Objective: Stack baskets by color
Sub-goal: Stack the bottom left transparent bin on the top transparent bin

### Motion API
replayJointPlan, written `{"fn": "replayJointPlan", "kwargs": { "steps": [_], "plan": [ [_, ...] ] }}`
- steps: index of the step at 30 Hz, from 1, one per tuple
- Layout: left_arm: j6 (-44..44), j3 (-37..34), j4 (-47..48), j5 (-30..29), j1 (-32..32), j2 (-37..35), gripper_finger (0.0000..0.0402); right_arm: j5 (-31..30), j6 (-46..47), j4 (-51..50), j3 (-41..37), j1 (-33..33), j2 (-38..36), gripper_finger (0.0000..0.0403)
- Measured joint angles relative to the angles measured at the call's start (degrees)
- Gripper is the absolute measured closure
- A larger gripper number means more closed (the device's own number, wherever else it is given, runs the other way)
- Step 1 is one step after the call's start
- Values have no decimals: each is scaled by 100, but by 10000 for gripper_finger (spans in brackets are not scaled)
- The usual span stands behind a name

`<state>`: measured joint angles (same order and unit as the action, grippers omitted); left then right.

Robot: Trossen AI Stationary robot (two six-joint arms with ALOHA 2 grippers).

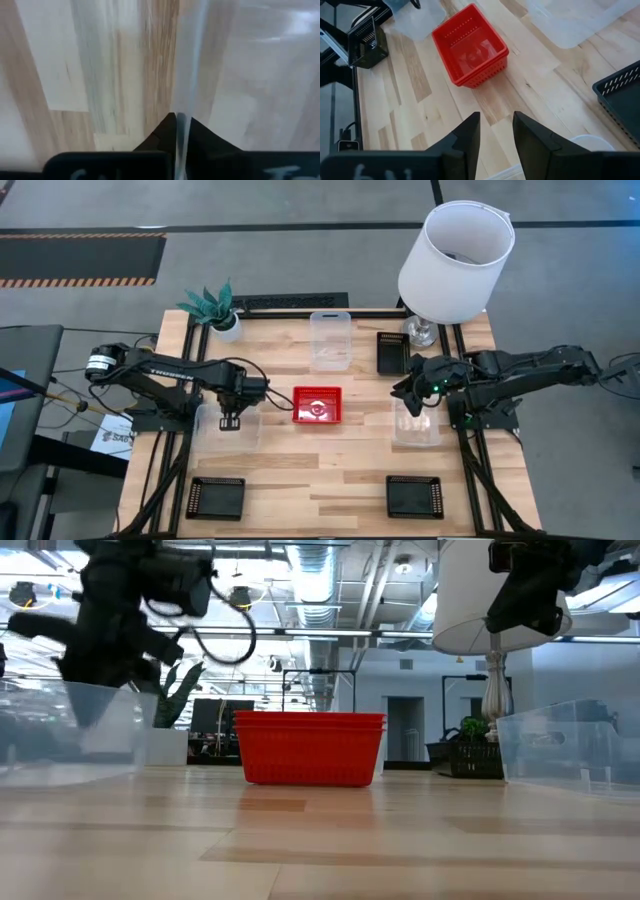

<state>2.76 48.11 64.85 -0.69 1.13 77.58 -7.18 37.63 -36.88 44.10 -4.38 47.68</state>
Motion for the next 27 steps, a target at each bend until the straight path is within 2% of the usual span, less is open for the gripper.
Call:
{"fn": "replayJointPlan", "kwargs": {
  "steps": [4, 7, 12, 15, 18, 20, 23, 27],
  "plan": [
    [44, 778, 626, -452, 19, -162, 401, 0, 126, -2, -2, 0, -2, 262],
    [219, 1596, 993, -519, 45, -311, 401, 0, 138, 2, -2, 0, -2, 264],
    [1656, 2929, 1021, -435, 299, -382, 401, 0, 140, -2, -2, 2, -2, 266],
    [2431, 3415, 209, -412, 539, -351, 401, 0, 140, -1, -2, 0, -2, 264],
    [2852, 3487, -1364, -575, 755, -345, 401, 0, 142, 0, -2, 0, -2, 263],
    [3482, 3488, -2213, -792, 940, -335, 401, 0, 153, -2, -2, 0, -2, 263],
    [4234, 3506, -3012, -1053, 1220, -146, 401, 0, 153, -1, -2, -18, -1, 266],
    [4813, 3487, -3363, -1085, 1627, 312, 402, 0, 153, -16, -2, -48, 0, 271]
  ]
}}
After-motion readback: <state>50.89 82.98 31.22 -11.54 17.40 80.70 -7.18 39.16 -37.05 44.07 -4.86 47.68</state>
